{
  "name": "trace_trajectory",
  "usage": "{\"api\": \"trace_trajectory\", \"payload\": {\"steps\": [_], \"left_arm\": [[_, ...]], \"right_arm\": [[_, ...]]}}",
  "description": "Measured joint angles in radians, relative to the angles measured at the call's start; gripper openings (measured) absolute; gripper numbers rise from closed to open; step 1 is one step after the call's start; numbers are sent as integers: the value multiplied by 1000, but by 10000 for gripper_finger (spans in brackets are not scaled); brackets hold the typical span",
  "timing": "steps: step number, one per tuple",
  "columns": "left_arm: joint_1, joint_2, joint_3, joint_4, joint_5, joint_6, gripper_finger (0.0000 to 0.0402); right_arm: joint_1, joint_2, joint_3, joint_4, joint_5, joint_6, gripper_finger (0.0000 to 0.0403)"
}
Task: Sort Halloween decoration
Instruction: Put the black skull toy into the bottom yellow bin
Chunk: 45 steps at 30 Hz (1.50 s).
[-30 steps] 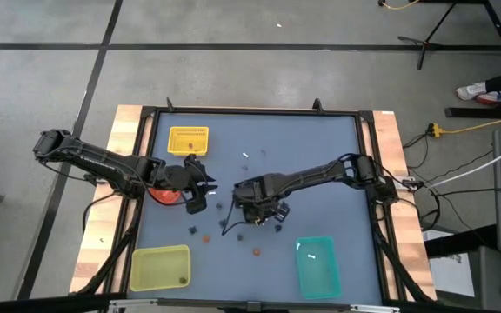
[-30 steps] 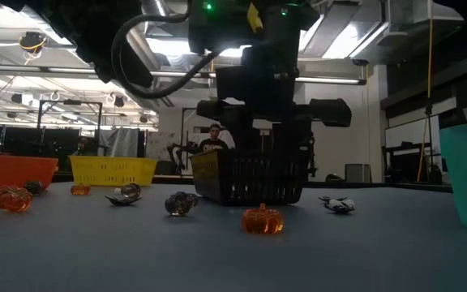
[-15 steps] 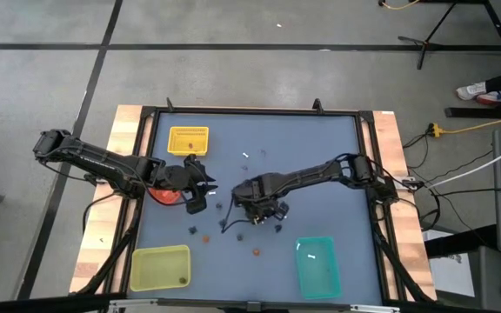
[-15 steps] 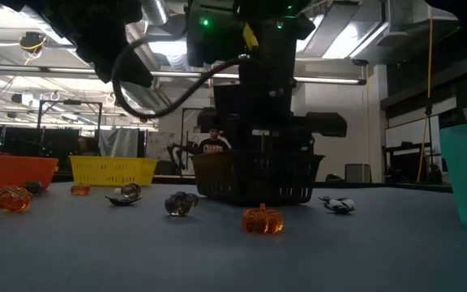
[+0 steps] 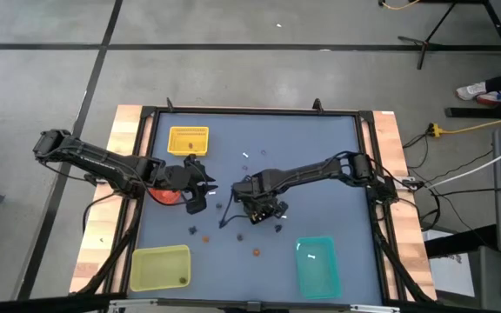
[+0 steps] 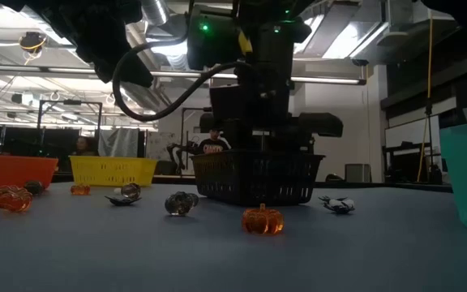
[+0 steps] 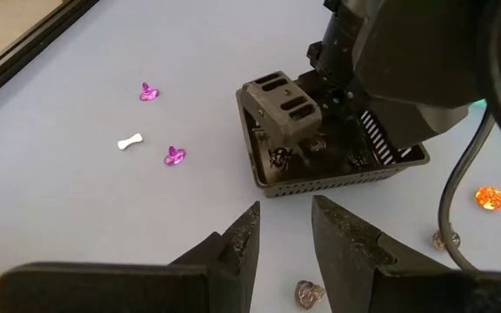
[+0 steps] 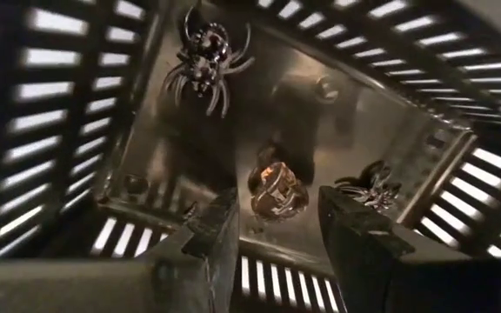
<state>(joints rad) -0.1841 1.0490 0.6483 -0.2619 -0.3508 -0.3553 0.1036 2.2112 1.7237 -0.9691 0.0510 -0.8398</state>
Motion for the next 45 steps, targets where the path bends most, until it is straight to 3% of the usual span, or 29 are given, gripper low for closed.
{"api": "trace_trajectory", "payload": {"steps": [15,28,45], "left_arm": [[0,0,0,0,0,0,92],[0,0,0,0,0,0,92],[0,0,0,0,0,0,92]], "right_arm": [[1,0,0,2,-18,-2,151],[1,-2,0,33,-18,-2,69],[1,-2,0,32,-18,-2,65]]}}
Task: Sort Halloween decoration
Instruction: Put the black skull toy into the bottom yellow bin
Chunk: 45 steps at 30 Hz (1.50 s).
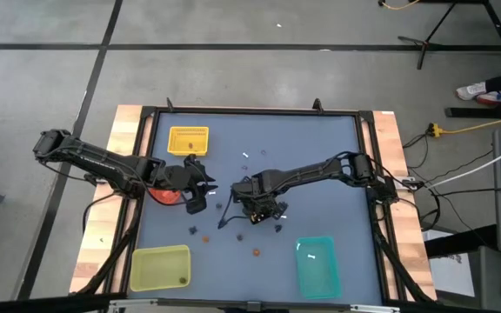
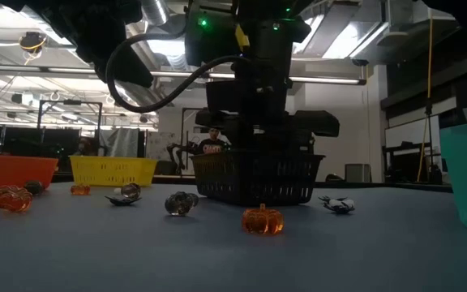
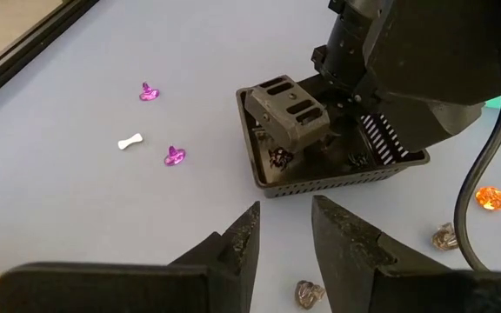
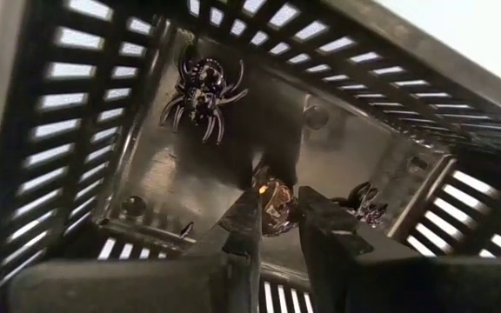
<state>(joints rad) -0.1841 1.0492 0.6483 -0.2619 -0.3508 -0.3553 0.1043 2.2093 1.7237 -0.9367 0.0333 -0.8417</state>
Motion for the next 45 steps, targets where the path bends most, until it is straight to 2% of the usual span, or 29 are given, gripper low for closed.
{"api": "trace_trajectory", "payload": {"steps": [15,24,34,39,45], "left_arm": [[0,0,0,0,0,0,92],[0,0,0,0,0,0,92],[0,-42,0,-1,0,0,92],[0,-82,0,0,0,1,92],[0,-111,0,-1,0,1,92]], "right_arm": [[0,0,35,-40,0,0,65],[1,0,136,-106,0,0,64],[17,0,285,-104,-1,-2,64],[52,0,315,3,-6,-4,64],[101,1,315,221,-8,-29,64]]}}
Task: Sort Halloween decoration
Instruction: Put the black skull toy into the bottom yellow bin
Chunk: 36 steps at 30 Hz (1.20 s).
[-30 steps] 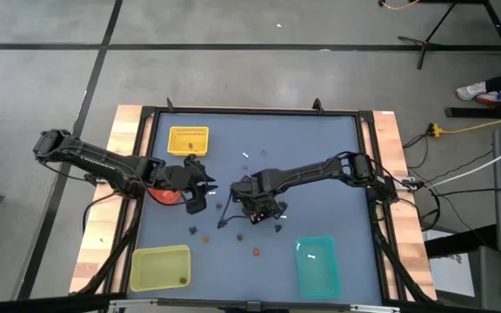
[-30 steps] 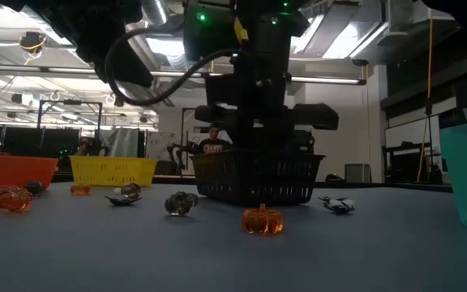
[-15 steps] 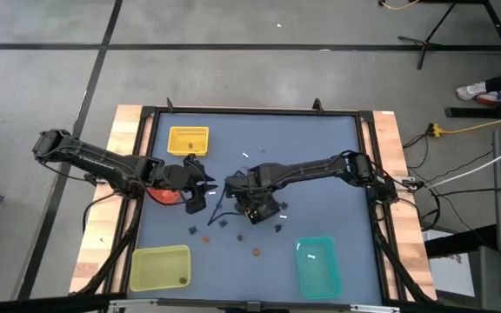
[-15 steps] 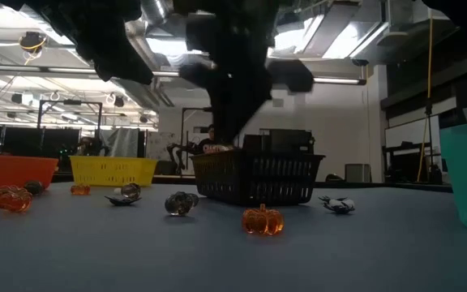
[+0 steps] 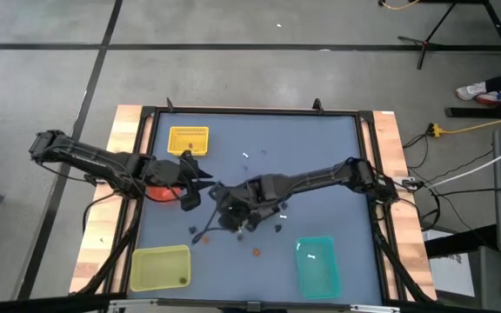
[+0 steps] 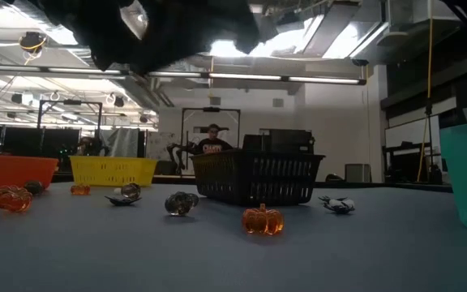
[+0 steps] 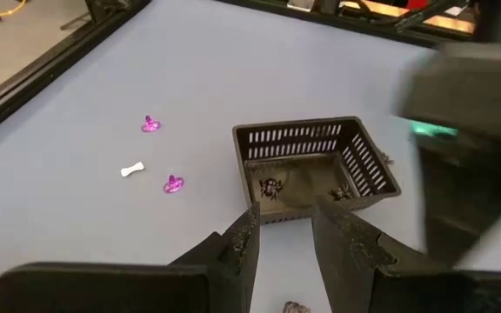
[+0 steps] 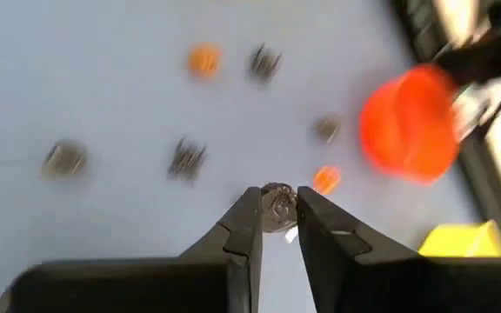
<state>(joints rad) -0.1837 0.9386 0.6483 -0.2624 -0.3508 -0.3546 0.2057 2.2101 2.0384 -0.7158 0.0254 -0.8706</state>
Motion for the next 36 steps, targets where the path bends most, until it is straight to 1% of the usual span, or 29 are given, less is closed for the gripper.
{"api": "trace_trajectory", "payload": {"steps": [3,7,11,14,17,20,22,28,29,36], "left_arm": [[0,-5,0,1,1,0,92],[-1,-18,0,19,90,0,92],[-1,-16,0,4,154,-8,92],[-1,-17,0,2,221,-2,92],[-1,-22,0,-11,321,-2,92],[-1,-34,0,-52,422,-18,92],[-1,-46,0,-100,457,-40,92],[1,-95,1,-212,465,-62,92],[2,-106,0,-240,459,-62,92],[2,-161,0,-263,427,-62,92]], "right_arm": [[29,0,0,125,-7,-4,64],[57,0,0,208,-64,11,64],[79,0,0,255,-120,10,64],[94,0,0,280,-137,10,64],[104,0,0,315,-150,10,64],[105,0,-1,349,-159,10,64],[103,0,-2,385,-173,11,65],[101,30,-7,516,-207,18,65],[102,50,-7,567,-222,25,65],[102,174,-7,806,-228,37,65]]}}
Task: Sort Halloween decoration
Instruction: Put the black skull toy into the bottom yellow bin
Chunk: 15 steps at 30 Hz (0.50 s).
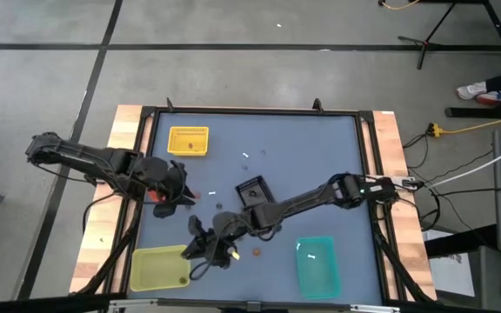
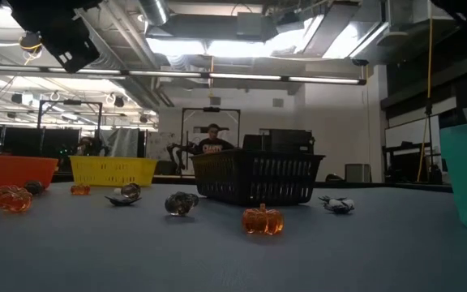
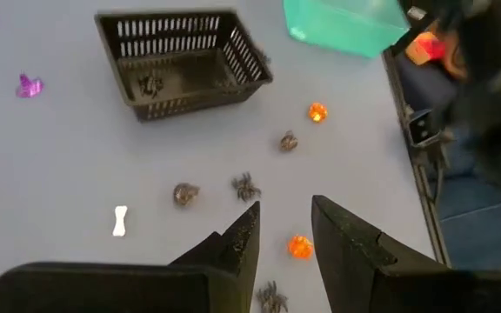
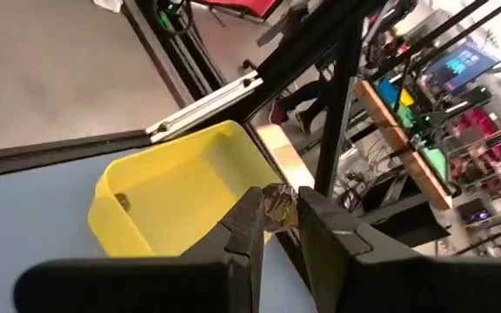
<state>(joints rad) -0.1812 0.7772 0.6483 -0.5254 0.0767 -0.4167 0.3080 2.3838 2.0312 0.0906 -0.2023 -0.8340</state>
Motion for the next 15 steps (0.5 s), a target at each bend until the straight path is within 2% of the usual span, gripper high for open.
{"api": "trace_trajectory", "payload": {"steps": [4,15], "left_arm": [[-2,-16,0,-5,-15,0,92],[-2,-19,0,-7,-16,1,92]], "right_arm": [[-1,63,0,92,0,0,65],[-1,140,0,155,9,-8,65]]}}
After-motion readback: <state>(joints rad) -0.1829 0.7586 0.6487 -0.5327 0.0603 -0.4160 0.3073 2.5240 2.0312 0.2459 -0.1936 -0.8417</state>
